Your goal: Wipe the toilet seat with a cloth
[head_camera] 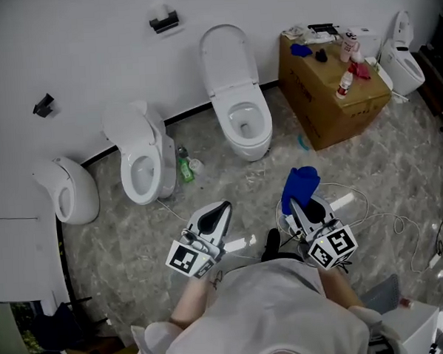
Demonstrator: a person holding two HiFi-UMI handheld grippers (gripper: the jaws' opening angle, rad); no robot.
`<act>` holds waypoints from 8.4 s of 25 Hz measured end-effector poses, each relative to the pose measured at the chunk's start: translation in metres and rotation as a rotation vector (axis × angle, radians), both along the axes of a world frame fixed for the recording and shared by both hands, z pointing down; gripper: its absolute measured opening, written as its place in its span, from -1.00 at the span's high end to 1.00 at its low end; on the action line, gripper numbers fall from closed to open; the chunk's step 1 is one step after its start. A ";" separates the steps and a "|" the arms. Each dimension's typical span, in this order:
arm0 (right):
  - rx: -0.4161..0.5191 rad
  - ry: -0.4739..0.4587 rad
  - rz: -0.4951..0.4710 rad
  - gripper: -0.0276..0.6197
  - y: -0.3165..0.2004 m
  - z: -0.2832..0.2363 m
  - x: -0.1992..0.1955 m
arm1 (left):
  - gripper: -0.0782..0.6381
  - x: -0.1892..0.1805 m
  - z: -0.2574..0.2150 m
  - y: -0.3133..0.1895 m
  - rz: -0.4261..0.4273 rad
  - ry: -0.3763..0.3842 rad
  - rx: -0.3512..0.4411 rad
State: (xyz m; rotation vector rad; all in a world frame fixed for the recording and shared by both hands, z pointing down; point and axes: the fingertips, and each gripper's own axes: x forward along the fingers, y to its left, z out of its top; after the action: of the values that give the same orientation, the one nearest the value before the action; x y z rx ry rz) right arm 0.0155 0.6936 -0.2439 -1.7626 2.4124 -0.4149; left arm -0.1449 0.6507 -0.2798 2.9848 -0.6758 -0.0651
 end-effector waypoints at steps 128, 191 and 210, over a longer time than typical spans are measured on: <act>-0.820 0.277 0.004 0.68 -0.827 0.651 0.170 | 0.76 0.082 0.490 -0.556 -0.225 -0.091 -0.591; -0.845 0.277 -0.196 0.68 -0.847 0.648 0.065 | 0.76 0.036 0.490 -0.543 -0.237 0.005 -0.586; -0.852 0.282 -0.261 0.68 -0.839 0.646 0.032 | 0.76 0.015 0.489 -0.543 -0.298 -0.002 -0.581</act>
State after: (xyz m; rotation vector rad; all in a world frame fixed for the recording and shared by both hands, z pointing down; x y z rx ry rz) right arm 0.0474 -0.1459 0.4022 -1.8426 2.9264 -1.5021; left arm -0.1296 0.1078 0.2093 2.3183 -0.9434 0.0998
